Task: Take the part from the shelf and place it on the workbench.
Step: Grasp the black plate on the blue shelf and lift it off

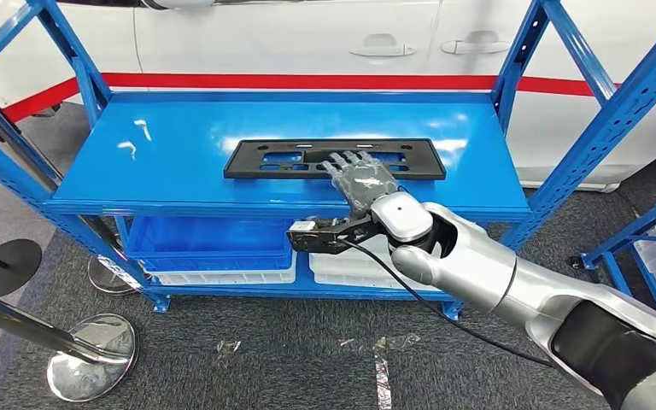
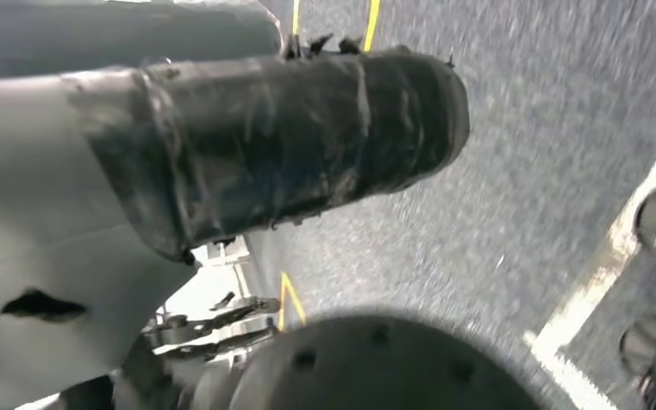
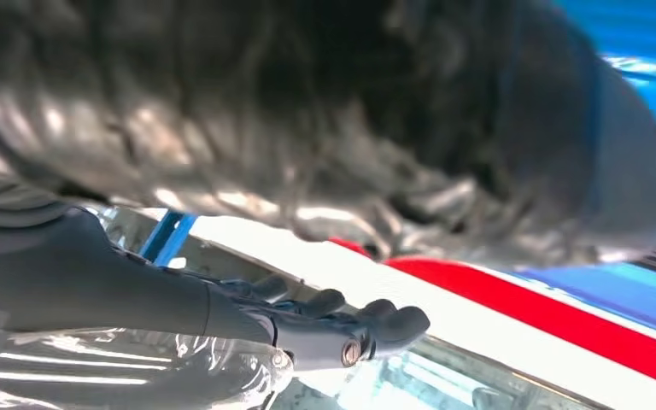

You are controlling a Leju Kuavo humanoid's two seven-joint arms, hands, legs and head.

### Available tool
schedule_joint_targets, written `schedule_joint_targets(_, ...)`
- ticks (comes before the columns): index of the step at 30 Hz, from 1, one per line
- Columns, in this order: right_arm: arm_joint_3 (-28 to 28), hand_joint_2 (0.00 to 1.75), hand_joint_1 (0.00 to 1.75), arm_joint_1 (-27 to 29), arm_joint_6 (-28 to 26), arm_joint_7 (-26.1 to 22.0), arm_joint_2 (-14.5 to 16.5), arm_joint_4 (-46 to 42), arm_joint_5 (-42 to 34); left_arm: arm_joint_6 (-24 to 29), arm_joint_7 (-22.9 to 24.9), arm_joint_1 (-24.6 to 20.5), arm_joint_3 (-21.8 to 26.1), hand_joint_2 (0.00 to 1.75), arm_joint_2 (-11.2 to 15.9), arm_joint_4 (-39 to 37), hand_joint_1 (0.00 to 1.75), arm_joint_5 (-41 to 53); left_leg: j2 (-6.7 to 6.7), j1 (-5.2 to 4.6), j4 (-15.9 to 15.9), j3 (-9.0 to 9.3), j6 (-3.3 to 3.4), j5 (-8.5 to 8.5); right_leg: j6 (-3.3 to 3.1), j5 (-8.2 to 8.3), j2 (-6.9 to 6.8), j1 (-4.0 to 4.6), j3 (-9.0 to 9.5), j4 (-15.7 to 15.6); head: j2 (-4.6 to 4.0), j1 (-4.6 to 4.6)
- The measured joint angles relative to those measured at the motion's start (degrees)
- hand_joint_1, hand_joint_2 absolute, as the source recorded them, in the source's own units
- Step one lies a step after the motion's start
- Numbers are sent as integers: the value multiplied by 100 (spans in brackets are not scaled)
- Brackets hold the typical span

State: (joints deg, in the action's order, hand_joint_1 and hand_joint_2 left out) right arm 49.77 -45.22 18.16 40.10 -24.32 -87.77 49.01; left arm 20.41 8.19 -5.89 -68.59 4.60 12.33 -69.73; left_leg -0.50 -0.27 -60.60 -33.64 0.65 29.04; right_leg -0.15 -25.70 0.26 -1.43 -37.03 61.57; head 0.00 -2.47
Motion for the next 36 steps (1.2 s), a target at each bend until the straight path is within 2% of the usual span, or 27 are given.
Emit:
schedule_joint_targets(2,-13,0,0,-14,-30,1,15,5,-63,-2,-17,-4,1,0,-6,0,0,-1,13,24,-435,-208,-72,220,-49,-8,-10,-28,52,-36,0,17)
schedule_joint_targets(4,-18,0,0,-23,-48,0,21,11,-143,-1,-26,-10,2,0,-8,0,0,-1,18,55,-1152,-611,-133,469,-70,-28,-16,-30,77,-44,0,29)
schedule_joint_targets(5,-18,44,0,-22,-35,-1,24,17,-186,1,-26,-9,2,0,-8,0,0,0,18,66,-1395,-776,-148,497,-72,-41,-14,-30,90,-44,0,30)
schedule_joint_targets(6,-18,87,0,-22,-10,-1,25,22,-221,4,-22,-5,2,0,-8,0,0,-1,19,72,-1450,-852,-152,419,-71,-56,-11,-30,109,-44,0,30)
schedule_joint_targets(7,-18,131,0,-24,15,-1,26,26,-249,7,-20,2,2,0,-8,0,0,-1,19,76,-1284,-819,-143,240,-67,-72,-6,-30,134,-45,0,31)
schedule_joint_targets(8,-18,175,0,-30,34,-1,27,28,-269,9,-17,9,2,0,-8,0,0,-1,18,77,-935,-689,-123,-6,-61,-90,-1,-30,165,-46,0,30)
schedule_joint_targets(9,-18,175,0,-41,43,-1,27,32,-280,11,-17,14,2,0,-7,0,0,-2,17,72,-543,-526,-98,-206,-50,-106,2,-29,191,-51,0,29)
schedule_joint_targets(10,-18,175,0,-54,43,-1,28,39,-286,14,-16,14,3,0,-6,0,0,-2,15,55,-198,-374,-70,-335,-31,-117,4,-23,207,-57,0,29)
schedule_joint_targets(11,-18,175,0,-64,43,-1,28,48,-290,16,-16,9,4,0,-5,0,0,-2,13,37,14,-280,-44,-384,-3,-120,5,-19,213,-72,0,27)
schedule_joint_targets(13,-18,175,0,-70,41,-1,30,72,-287,21,-15,0,7,0,-2,0,0,-2,7,-1,142,-222,1,-361,66,-111,3,-16,226,-124,0,27)
schedule_joint_targets(15,-18,175,0,-69,39,-2,31,93,-265,22,-16,1,10,0,-3,0,0,-2,8,25,250,-148,65,-397,128,-132,-11,-16,239,-131,0,21)
schedule_joint_targets(16,-18,175,0,-75,38,-4,31,101,-252,22,-17,2,10,0,-5,0,0,-2,12,38,310,-100,103,-415,147,-196,-16,-10,198,-28,0,16)
schedule_joint_targets(17,-18,175,0,-79,35,-5,32,110,-242,21,-19,3,11,0,-7,0,0,-2,16,49,356,-58,137,-426,155,-309,-20,-1,89,198,0,12)
schedule_joint_targets(19,-18,175,0,-67,31,-8,32,142,-238,19,-22,1,11,0,-8,0,0,-2,18,32,356,-37,186,-403,161,-589,-17,14,-284,897,0,8)
schedule_joint_targets(20,-18,175,0,-48,26,-8,32,161,-245,17,-22,2,11,0,-8,0,0,-2,14,27,344,-34,198,-384,166,-664,-16,18,-469,1198,0,8)
schedule_joint_targets(21,-18,175,0,-28,13,-8,32,179,-265,15,-20,3,11,0,-7,0,0,-2,9,23,328,-26,202,-360,171,-637,-17,18,-574,1326,0,7)
schedule_joint_targets(22,-18,175,0,-16,-9,-8,33,195,-296,14,-14,5,11,0,-7,-1,0,-2,1,23,303,-13,198,-329,173,-496,-19,15,-568,1230,0,8)
schedule_joint_targets(24,-18,175,0,-17,-66,-8,35,232,-362,14,2,7,11,0,-6,-2,0,-2,-16,24,222,13,166,-242,166,-99,-26,5,-305,585,0,7)
schedule_joint_targets(25,-17,175,0,-26,-90,-8,41,253,-388,14,10,2,11,0,-6,-2,0,-2,-23,14,160,8,139,-191,155,19,-28,9,-157,264,0,9)
schedule_joint_targets(26,-15,175,0,-29,-104,-8,50,275,-402,14,18,0,11,0,-6,-2,0,-2,-28,4,121,-3,111,-154,137,60,-28,15,-63,68,0,12)
schedule_joint_targets(28,-8,175,0,-31,-121,-8,74,315,-421,15,28,-5,11,0,-7,-2,0,-2,-31,-13,96,-19,66,-122,91,27,-20,37,-12,-34,0,15)
schedule_joint_targets(30,0,175,0,-46,-143,-8,107,349,-435,18,34,1,11,0,-10,-2,0,-2,-23,-9,81,-16,19,-82,33,22,-15,14,15,-56,0,16)
schedule_joint_targets(31,3,175,0,-62,-154,-8,126,365,-441,20,36,-1,11,0,-14,-1,0,-3,-13,-1,-29,-60,-17,-14,4,17,-19,-3,42,-76,0,26)
schedule_joint_targets(32,4,175,0,-78,-161,-8,145,381,-449,21,36,-2,11,0,-18,-1,0,-3,-4,11,-237,-158,-57,93,-20,10,-25,-20,73,-94,0,34)
schedule_joint_targets(34,6,175,0,-94,-171,-8,181,417,-477,23,36,-8,13,0,-23,-2,0,-5,12,46,-950,-541,-127,362,-48,-12,-33,-24,113,-107,0,47)
schedule_joint_targets(35,12,175,0,-94,-176,-8,200,438,-498,24,36,-9,15,0,-23,-2,0,-5,14,61,-1278,-744,-147,438,-53,-24,-33,-25,127,-107,0,45)
schedule_joint_targets(36,21,175,0,-91,-183,-8,220,459,-516,25,36,-7,16,0,-23,-2,0,-6,15,72,-1462,-887,-160,424,-55,-39,-29,-27,143,-107,0,46)
